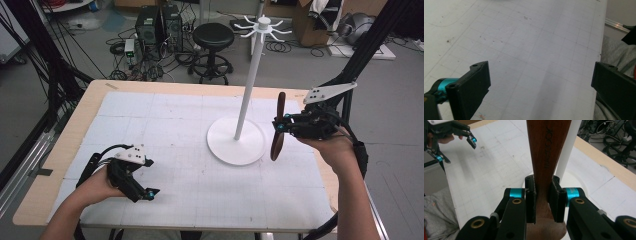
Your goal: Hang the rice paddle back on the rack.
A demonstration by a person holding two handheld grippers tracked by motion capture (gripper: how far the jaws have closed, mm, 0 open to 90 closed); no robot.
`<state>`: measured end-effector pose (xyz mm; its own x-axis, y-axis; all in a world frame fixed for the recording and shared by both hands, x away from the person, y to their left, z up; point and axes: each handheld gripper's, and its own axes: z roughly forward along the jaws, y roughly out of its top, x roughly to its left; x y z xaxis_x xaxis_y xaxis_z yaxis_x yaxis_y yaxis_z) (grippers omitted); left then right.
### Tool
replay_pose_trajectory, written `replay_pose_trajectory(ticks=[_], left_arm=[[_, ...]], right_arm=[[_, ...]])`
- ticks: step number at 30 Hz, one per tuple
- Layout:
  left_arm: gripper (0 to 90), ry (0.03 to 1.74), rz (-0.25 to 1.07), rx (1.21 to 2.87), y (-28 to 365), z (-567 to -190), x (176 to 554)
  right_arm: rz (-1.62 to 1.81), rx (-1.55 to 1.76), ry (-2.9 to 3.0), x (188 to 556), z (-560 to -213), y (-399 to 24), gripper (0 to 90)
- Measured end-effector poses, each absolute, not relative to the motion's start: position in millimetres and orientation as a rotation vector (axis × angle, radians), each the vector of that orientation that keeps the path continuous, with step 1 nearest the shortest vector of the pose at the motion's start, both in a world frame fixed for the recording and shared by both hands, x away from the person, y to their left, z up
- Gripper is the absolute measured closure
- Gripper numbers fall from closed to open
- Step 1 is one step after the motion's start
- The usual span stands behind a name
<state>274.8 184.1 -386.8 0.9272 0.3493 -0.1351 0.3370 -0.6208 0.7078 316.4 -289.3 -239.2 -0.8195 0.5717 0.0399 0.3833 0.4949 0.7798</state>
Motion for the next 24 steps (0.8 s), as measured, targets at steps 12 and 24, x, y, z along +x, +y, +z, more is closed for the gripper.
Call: replay_pose_trajectory(ticks=[12,24], left_arm=[[2.9,0.496,0.013,2.275,185,-386,275],[2.9,0.493,0.015,2.277,183,-387,274]], right_arm=[[1.234,0.812,2.458,322,-212,-284,77.8],[1.212,0.817,2.418,327,-182,-276,77.8]])
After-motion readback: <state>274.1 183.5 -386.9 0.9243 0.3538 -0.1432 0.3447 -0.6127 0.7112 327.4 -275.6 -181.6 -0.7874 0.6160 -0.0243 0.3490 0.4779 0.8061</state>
